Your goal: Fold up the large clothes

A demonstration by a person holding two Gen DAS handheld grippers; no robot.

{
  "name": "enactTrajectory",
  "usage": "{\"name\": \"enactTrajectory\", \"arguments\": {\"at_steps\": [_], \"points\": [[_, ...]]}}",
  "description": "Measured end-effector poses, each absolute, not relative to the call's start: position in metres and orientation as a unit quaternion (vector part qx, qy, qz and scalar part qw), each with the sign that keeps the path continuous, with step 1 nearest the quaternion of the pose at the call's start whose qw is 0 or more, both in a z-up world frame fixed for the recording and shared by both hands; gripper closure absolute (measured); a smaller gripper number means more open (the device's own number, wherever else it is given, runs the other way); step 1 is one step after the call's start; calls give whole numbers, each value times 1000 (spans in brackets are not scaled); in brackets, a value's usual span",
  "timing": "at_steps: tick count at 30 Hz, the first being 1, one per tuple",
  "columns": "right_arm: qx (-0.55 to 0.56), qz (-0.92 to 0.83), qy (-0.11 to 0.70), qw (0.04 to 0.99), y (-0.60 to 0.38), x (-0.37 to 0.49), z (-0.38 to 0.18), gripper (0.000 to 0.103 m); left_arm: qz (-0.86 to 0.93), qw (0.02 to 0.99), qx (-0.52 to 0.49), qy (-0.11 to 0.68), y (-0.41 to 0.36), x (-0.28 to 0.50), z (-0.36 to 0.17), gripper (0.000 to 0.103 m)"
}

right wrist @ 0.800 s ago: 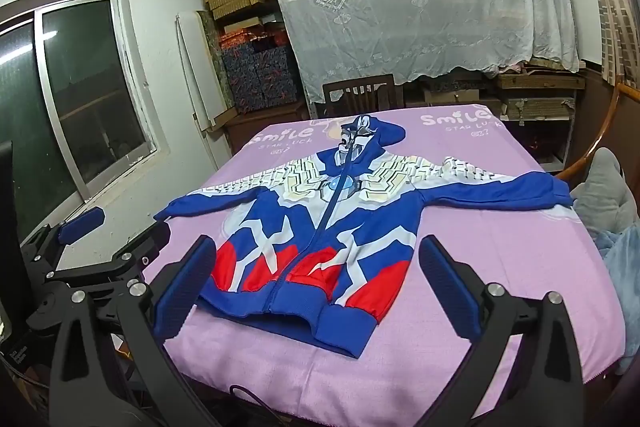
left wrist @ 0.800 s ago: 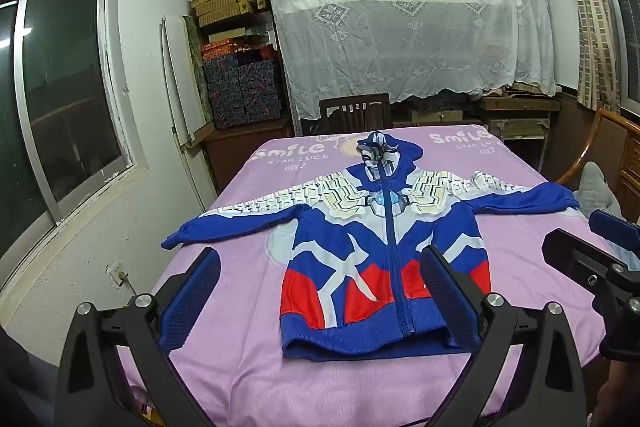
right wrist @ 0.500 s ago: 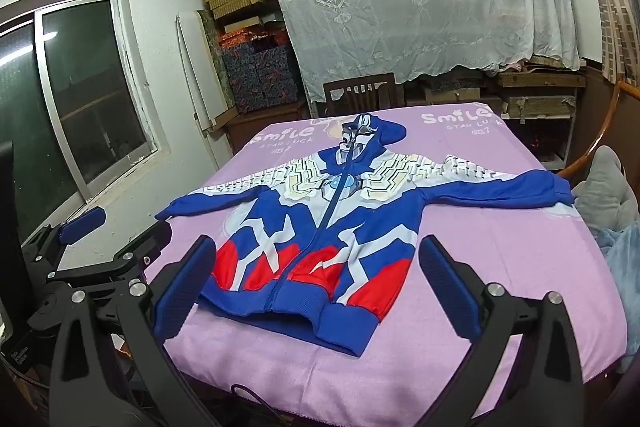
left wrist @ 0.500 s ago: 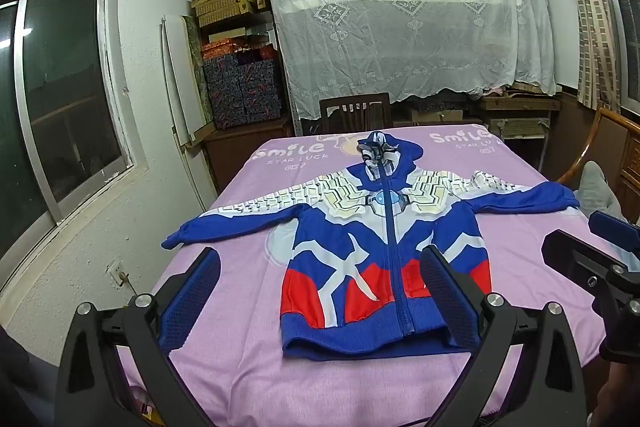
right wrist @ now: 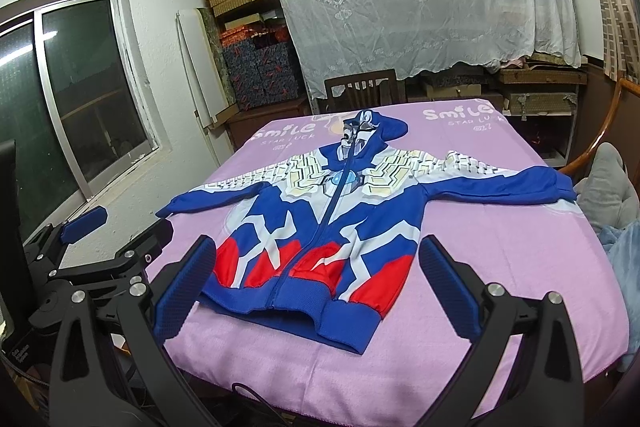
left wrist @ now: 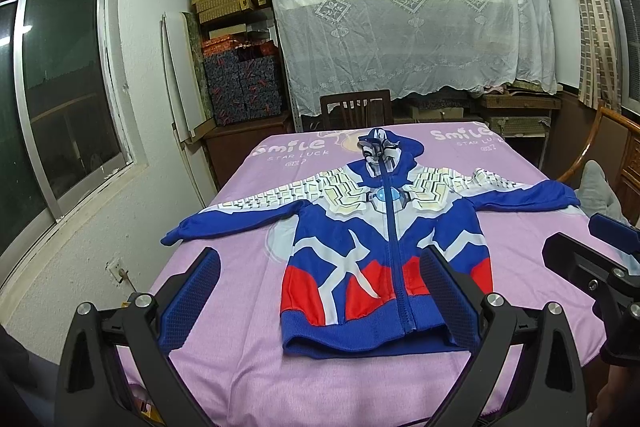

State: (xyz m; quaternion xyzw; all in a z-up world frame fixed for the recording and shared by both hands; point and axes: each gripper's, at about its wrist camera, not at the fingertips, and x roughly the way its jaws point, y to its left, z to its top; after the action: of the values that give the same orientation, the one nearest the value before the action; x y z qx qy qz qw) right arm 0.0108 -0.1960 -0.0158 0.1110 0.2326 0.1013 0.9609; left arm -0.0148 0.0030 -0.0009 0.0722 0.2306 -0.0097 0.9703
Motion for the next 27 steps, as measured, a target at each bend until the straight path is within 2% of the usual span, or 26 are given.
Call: {"name": "enactTrajectory", "arguments": {"at_steps": [27], "points": [[129,107,263,950,-204,24,-17,4,-9,968,73,239,3,-11,-9,3]]}}
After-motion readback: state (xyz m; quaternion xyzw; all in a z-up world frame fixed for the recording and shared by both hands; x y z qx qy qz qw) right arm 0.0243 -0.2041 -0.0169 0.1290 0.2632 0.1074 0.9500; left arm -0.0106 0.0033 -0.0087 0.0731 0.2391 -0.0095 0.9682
